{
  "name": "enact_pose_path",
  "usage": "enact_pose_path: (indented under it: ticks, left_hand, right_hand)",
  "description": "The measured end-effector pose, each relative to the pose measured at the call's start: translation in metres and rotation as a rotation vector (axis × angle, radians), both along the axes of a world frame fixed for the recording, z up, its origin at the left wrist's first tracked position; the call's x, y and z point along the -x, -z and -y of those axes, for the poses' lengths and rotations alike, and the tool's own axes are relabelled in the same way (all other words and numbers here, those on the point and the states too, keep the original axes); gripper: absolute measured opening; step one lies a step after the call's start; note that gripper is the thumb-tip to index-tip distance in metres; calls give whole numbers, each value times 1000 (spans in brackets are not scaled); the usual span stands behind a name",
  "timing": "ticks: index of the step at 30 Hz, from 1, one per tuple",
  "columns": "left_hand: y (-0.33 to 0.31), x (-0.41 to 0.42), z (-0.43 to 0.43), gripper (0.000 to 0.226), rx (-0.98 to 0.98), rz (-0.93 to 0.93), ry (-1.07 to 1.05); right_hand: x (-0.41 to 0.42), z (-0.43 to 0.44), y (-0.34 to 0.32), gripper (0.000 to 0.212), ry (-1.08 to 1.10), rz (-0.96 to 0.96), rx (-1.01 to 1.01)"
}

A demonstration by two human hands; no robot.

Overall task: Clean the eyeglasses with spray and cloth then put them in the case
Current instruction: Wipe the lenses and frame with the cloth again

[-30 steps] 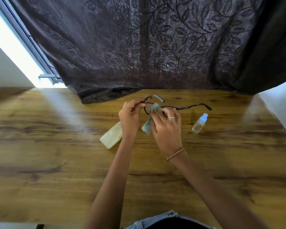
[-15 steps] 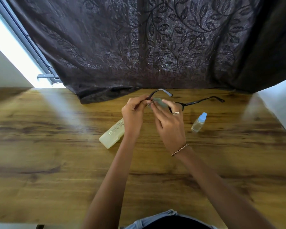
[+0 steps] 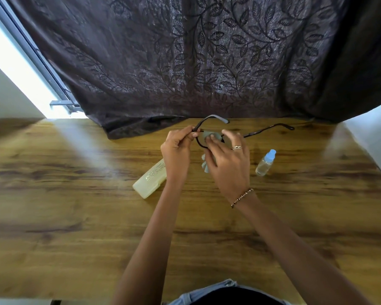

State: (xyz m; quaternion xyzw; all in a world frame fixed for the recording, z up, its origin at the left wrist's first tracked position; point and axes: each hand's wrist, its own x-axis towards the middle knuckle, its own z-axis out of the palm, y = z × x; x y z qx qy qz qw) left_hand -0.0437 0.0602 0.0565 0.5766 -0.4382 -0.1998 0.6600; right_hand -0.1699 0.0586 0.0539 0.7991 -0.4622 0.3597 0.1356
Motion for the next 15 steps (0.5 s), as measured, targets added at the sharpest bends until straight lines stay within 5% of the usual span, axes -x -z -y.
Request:
enact_pose_path:
  ticks: [4,7,11,15]
  left_hand:
    - [2,0,1,20,19,19,-1]
    - [-2,1,1,25,26,9,-3]
    - [3,-1,1,22,21,12,-15]
    - [2,-1,1,19,14,21,-8]
  right_hand:
    - [-4,-3,-5,26,-141,84,-45]
    - [-3,-1,-8,35,-40,-13,-74]
    - [-3,-2,-8,17,-86,57,-10]
    - [-1,1,-8,34,-125,9,-81]
